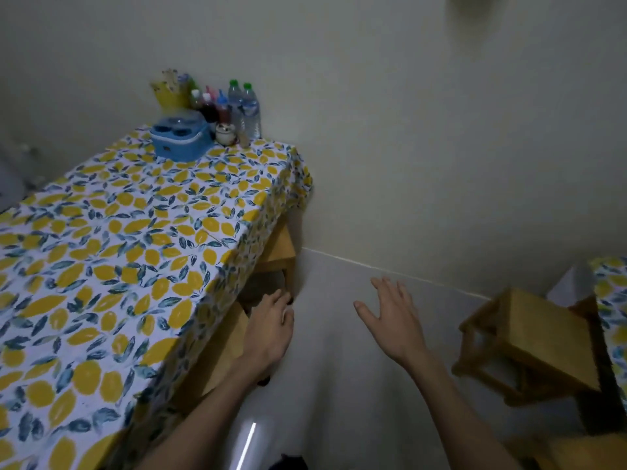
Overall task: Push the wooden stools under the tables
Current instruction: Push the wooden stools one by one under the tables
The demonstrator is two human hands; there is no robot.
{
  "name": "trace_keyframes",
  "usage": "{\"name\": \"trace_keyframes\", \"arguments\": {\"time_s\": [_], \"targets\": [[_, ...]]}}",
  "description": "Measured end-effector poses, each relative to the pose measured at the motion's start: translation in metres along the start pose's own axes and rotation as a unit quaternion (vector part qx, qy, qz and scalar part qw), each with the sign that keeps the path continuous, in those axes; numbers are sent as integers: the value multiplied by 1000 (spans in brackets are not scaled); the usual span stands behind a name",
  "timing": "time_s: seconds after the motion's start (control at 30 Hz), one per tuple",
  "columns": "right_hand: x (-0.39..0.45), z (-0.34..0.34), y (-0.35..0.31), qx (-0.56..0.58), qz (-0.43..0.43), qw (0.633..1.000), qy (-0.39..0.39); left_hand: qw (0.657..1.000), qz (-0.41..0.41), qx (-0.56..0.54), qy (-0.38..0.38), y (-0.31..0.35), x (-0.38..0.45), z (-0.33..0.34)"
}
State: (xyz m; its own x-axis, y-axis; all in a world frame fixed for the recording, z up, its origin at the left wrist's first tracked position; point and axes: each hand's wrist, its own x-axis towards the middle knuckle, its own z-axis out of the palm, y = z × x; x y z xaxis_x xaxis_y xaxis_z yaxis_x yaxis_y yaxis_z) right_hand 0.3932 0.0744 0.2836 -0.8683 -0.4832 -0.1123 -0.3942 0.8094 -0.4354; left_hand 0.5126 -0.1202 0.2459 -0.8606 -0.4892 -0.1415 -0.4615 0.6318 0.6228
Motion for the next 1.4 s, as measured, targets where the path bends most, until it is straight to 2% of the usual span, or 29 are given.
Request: {"name": "trace_keyframes", "arguments": {"time_s": [0.23,0.47,0.63,0.8,1.03,1.13,1.23,1.4], "targets": [[118,-18,26,-22,-109,990,-82,988,-122,-7,96,30,58,21],[264,2,12,-80,-213,964,-137,972,-198,-51,119,19,161,48],[358,17,-15,-127,-282,931,-193,956,-250,-73,138,5,228,53],[432,30,-37,-124,-325,907,-238,943,-297,-64,138,-4,274,49],[528,80,-51,-141,-431,837,-305,912,-355,-102,178,-24,335,66],[561,114,-41,-160,-464,793,-361,895,-376,-139,193,-27,348,84],[586,153,-23,-188,-484,748,-413,890,-383,-122,214,-34,359,106],[615,232,6,-177,-485,734,-441,895,-404,-126,137,-75,400,165]]}}
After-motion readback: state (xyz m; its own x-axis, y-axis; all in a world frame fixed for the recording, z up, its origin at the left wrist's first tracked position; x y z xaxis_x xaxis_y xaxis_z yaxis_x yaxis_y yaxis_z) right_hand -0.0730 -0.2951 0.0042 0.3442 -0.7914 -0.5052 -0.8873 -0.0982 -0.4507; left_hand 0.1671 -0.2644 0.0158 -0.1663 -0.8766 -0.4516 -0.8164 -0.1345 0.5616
